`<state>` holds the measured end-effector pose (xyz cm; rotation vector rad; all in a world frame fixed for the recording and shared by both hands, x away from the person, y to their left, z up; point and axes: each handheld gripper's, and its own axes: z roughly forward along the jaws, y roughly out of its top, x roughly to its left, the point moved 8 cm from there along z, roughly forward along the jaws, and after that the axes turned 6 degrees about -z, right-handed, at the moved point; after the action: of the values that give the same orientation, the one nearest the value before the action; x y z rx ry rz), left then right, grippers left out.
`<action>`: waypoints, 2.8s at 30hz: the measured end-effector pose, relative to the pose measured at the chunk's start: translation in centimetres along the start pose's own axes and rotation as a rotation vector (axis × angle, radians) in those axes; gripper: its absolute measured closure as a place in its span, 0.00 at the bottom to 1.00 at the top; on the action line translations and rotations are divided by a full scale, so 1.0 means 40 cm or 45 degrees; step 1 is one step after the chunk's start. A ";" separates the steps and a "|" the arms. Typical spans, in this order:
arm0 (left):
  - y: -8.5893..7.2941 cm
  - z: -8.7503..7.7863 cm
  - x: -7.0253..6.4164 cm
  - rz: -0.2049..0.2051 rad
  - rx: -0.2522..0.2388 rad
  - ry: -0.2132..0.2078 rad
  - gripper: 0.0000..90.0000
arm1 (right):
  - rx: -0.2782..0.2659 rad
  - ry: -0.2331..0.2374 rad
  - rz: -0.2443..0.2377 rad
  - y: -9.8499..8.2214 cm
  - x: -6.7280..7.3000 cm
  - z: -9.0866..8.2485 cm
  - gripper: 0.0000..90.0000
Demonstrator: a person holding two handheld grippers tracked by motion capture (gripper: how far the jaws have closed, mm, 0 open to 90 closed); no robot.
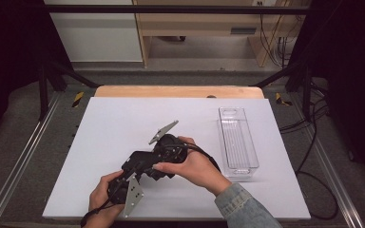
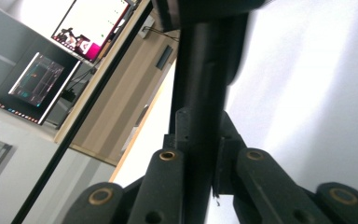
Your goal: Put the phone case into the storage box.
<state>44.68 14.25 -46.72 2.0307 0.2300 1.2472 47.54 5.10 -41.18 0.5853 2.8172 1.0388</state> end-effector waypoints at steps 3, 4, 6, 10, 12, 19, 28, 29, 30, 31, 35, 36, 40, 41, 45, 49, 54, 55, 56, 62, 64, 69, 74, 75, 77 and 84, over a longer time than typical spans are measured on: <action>0.002 -0.001 0.002 -0.010 -0.001 0.003 0.94 | -0.006 -0.016 -0.013 -0.005 -0.001 -0.003 0.12; 0.001 -0.002 0.003 -0.010 0.003 0.005 0.94 | -0.011 -0.012 -0.007 -0.007 0.000 -0.004 0.12; -0.004 0.000 0.004 -0.022 0.012 0.002 0.94 | -0.017 -0.016 -0.007 -0.011 -0.001 -0.008 0.10; -0.016 -0.001 0.016 -0.042 0.022 0.016 0.94 | -0.045 -0.035 -0.006 -0.013 -0.001 -0.024 0.08; -0.022 -0.003 0.024 -0.058 0.027 0.023 0.94 | -0.061 -0.048 -0.009 -0.016 -0.005 -0.034 0.08; -0.042 -0.008 0.048 -0.132 0.030 0.044 0.94 | -0.120 -0.096 -0.001 -0.032 -0.020 -0.071 0.08; -0.049 -0.014 0.058 -0.169 0.029 0.061 0.94 | -0.156 -0.174 -0.026 -0.064 -0.036 -0.081 0.08; -0.047 -0.015 0.058 -0.173 0.024 0.064 0.94 | -0.153 -0.183 -0.034 -0.067 -0.038 -0.082 0.08; -0.046 -0.017 0.059 -0.175 0.022 0.068 0.94 | -0.158 -0.193 -0.034 -0.069 -0.040 -0.083 0.08; -0.044 -0.018 0.060 -0.182 0.017 0.070 0.94 | -0.161 -0.203 -0.037 -0.071 -0.042 -0.085 0.08; -0.044 -0.020 0.064 -0.216 0.005 0.072 0.94 | -0.208 -0.221 -0.025 -0.070 -0.045 -0.090 0.07; -0.045 -0.019 0.064 -0.223 0.003 0.070 0.94 | -0.218 -0.232 -0.022 -0.070 -0.046 -0.091 0.07; -0.048 -0.018 0.065 -0.257 0.001 0.062 0.94 | -0.222 -0.251 -0.030 -0.078 -0.048 -0.098 0.07; -0.049 -0.016 0.065 -0.277 -0.002 0.058 0.94 | -0.231 -0.256 -0.030 -0.079 -0.051 -0.103 0.07; -0.044 -0.012 0.069 -0.329 -0.022 0.053 0.94 | -0.251 -0.277 -0.010 -0.088 -0.059 -0.118 0.08; -0.040 -0.014 0.070 -0.350 -0.036 0.043 0.94 | -0.294 -0.300 0.032 -0.098 -0.066 -0.120 0.09; -0.041 -0.016 0.077 -0.412 -0.057 0.038 0.94 | -0.367 -0.304 0.091 -0.106 -0.076 -0.118 0.11; -0.042 -0.017 0.079 -0.422 -0.059 0.035 0.94 | -0.377 -0.311 0.098 -0.107 -0.077 -0.116 0.11; -0.043 -0.017 0.080 -0.436 -0.062 0.035 0.94 | -0.386 -0.314 0.098 -0.108 -0.078 -0.115 0.12; -0.050 -0.015 0.086 -0.524 -0.076 0.011 0.94 | -0.425 -0.323 0.100 -0.109 -0.076 -0.103 0.13; -0.051 -0.016 0.090 -0.554 -0.086 0.008 0.94 | -0.431 -0.326 0.086 -0.109 -0.074 -0.094 0.12; -0.054 -0.015 0.096 -0.634 -0.105 -0.004 0.94 | -0.468 -0.367 0.067 -0.106 -0.072 -0.069 0.11; -0.061 -0.018 0.102 -0.713 -0.119 -0.012 0.94 | -0.520 -0.444 0.028 -0.102 -0.078 -0.059 0.08; -0.061 -0.019 0.103 -0.715 -0.119 -0.010 0.94 | -0.533 -0.451 0.027 -0.101 -0.079 -0.059 0.08; -0.061 -0.020 0.103 -0.717 -0.119 -0.012 0.94 | -0.548 -0.460 0.017 -0.100 -0.081 -0.057 0.07; -0.058 -0.020 0.102 -0.741 -0.125 -0.022 0.94 | -0.552 -0.472 -0.001 -0.111 -0.089 -0.037 0.07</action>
<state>46.60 18.34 -45.18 1.7122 0.6818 0.8531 49.08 -0.25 -43.07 0.6437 2.1872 1.3280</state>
